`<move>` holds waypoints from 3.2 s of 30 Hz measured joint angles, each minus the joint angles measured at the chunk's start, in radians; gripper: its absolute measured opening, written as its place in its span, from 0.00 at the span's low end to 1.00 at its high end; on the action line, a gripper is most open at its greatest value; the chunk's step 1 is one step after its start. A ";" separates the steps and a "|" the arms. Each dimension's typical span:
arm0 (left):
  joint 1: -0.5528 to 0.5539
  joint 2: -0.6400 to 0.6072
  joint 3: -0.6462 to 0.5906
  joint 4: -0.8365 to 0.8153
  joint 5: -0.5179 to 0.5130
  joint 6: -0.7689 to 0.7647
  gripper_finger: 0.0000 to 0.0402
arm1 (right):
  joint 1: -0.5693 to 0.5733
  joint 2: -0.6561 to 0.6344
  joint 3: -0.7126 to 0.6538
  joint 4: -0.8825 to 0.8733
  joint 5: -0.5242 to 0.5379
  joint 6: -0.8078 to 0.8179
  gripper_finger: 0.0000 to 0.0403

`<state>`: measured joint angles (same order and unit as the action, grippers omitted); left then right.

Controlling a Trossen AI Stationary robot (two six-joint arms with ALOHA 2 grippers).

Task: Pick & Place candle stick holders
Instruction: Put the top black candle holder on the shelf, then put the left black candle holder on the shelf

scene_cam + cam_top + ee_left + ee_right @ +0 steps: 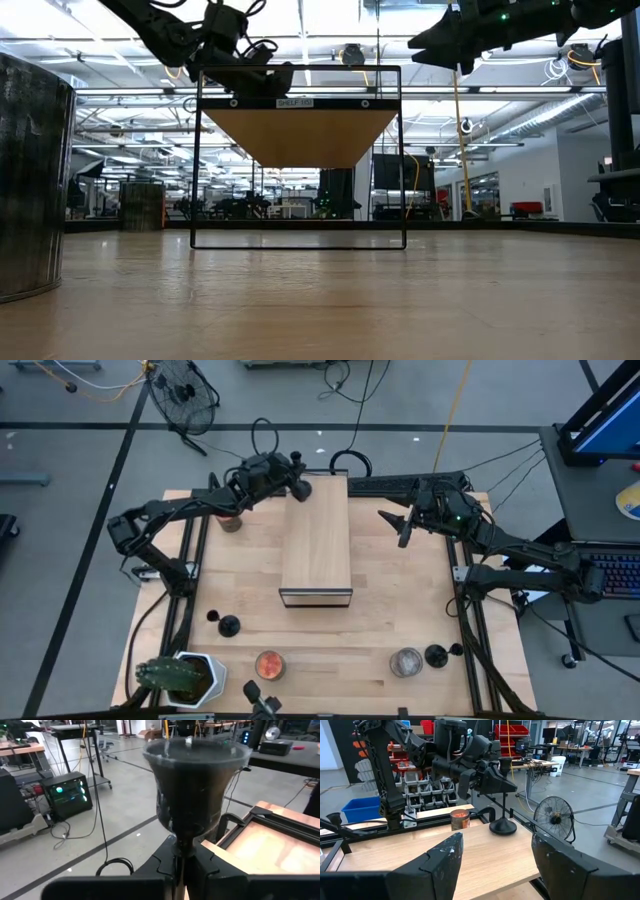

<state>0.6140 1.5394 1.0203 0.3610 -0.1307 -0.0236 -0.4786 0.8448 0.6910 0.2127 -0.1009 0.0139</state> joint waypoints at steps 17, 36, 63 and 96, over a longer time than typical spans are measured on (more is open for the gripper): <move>0.000 0.000 0.000 0.004 -0.001 0.026 0.37 | 0.000 0.000 0.000 0.000 0.000 0.000 0.57; 0.000 -0.002 0.000 -0.040 -0.005 0.044 0.73 | 0.000 0.000 0.000 0.000 0.000 0.000 0.57; -0.101 -0.340 -0.001 -0.638 0.037 -0.154 0.73 | 0.000 0.000 0.000 0.000 0.003 0.001 0.57; -0.597 -0.508 -0.001 -1.414 0.512 -1.126 0.73 | 0.000 0.000 0.000 0.000 0.000 0.000 0.58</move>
<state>0.0172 1.0313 1.0195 -1.0534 0.3816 -1.1493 -0.4789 0.8452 0.6910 0.2131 -0.1009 0.0137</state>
